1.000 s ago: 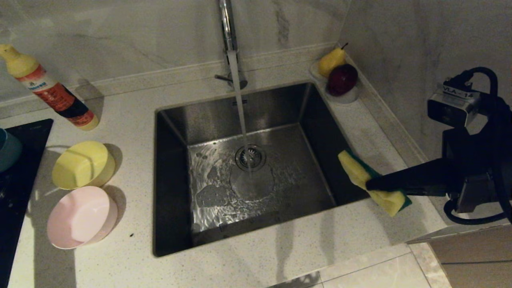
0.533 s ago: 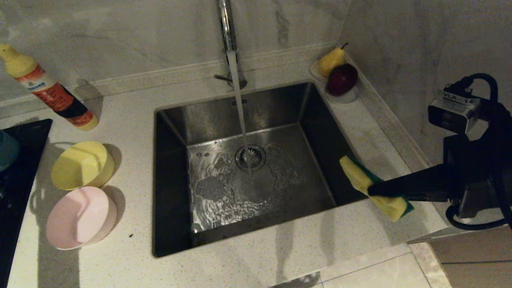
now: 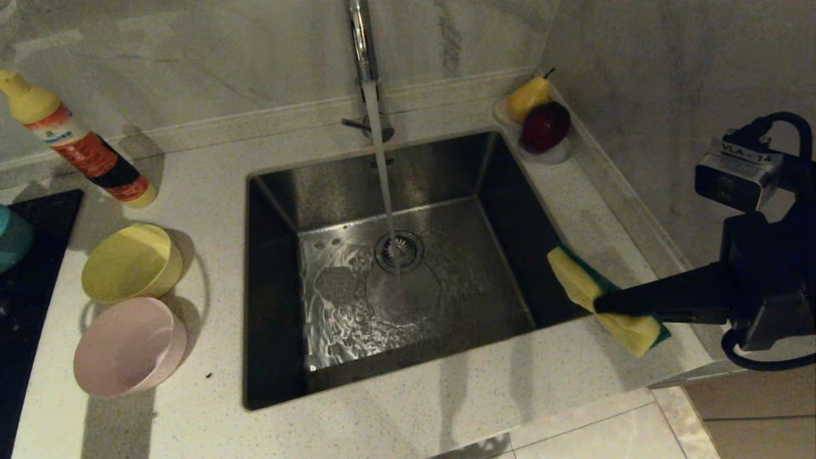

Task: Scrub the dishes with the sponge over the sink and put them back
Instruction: Place the bowl on the table, then wash the bowl

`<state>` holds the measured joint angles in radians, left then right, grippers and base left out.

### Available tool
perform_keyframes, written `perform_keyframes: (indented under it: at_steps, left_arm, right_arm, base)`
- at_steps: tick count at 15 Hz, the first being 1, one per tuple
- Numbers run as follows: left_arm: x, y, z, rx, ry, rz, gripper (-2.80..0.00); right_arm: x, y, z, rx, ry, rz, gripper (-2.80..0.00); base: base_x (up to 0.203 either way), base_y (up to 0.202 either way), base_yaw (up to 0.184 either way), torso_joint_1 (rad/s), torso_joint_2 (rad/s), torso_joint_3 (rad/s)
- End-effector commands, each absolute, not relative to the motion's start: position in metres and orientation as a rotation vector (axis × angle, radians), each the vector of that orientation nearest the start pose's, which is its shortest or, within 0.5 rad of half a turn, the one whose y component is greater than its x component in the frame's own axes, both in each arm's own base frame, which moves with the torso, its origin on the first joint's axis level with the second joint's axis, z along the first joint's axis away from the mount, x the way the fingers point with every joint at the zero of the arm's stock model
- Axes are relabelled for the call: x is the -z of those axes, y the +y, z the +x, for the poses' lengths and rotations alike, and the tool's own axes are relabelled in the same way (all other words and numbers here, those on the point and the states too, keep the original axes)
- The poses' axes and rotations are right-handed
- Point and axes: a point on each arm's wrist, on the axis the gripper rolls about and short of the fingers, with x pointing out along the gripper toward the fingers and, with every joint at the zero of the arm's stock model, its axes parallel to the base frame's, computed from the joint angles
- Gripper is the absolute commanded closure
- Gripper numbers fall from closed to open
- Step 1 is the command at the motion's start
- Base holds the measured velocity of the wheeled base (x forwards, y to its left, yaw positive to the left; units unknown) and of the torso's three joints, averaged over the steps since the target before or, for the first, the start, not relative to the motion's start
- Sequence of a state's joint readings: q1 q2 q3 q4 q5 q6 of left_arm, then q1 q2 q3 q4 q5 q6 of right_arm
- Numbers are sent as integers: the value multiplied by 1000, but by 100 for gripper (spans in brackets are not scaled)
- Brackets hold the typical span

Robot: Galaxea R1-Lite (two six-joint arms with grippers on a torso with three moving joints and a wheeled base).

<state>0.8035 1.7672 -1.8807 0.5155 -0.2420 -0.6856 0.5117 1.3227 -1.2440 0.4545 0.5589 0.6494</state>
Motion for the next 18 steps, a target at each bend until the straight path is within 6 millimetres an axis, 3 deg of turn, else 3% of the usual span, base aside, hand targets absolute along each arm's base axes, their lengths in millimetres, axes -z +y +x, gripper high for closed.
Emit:
perform_keyframes:
  at_steps: [1,4,7,11,14,15,18]
  left_arm:
    - [-378,178,187,-594,181,-776,0]
    - [-367,145,168,-532,294,-703,0]
    - [-342,118,164,-453,445,-630,0]
    - [-297,111,175,-393,651,-603,0]
    - [-279,115,193,-375,737,-618,0]
    - [-274,118,197,-377,753,-623,-280]
    - [-265,130,215,-401,745,-615,-280]
  right_arm:
    - [-303,102,158,-825,875,588,0]
    - [-300,102,157,-819,884,589,0]
    - [-301,101,156,-818,882,588,0]
    - [-301,101,155,-818,882,588,0]
    - [-301,101,156,-819,876,587,0]
    - [-302,100,155,-820,871,588,0]
    - [-301,97,154,-810,869,591,0]
  base:
    - [0,0,0,0,0,0]
    - [0,0,0,0,0,0]
    - [0,0,0,0,0,0]
    - [0,0,0,0,0,0]
    - [0,0,0,0,0,0]
    - [0,0,0,0,0,0]
    - [0,0,0,0,0,0]
